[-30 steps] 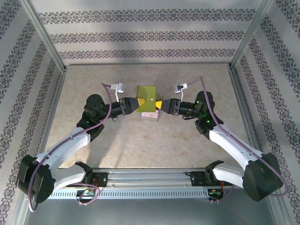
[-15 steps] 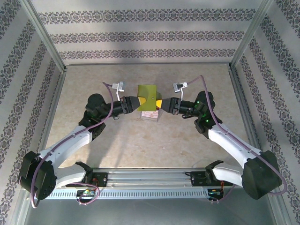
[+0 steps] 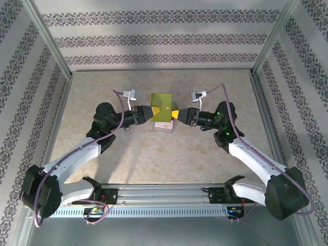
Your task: Take the credit cards out of the card holder
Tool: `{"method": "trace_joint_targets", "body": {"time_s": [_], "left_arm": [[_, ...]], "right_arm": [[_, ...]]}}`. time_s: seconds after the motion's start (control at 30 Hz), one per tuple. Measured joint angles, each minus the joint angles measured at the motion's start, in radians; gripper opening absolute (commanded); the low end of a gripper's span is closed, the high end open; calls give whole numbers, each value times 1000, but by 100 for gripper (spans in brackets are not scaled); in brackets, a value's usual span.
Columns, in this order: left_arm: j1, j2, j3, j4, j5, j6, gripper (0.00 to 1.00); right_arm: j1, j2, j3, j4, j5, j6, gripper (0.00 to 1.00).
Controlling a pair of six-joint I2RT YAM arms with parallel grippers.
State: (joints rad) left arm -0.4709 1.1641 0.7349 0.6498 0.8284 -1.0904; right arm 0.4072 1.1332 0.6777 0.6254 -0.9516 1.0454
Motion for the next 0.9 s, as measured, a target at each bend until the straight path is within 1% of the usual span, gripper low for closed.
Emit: {"method": "trace_joint_targets", "body": {"time_s": [0.1, 0.27, 0.57, 0.9], "left_arm": [[0, 2, 0, 17, 6, -8, 0], [-1, 3, 0, 29, 7, -15, 0], [-8, 10, 0, 38, 10, -15, 0], [-14, 15, 0, 50, 10, -15, 0]], "right_arm": [[-12, -3, 0, 0, -6, 4, 28], [-32, -11, 0, 0, -7, 5, 27], [-29, -11, 0, 0, -7, 7, 28], [-5, 13, 0, 0, 11, 8, 27]]}}
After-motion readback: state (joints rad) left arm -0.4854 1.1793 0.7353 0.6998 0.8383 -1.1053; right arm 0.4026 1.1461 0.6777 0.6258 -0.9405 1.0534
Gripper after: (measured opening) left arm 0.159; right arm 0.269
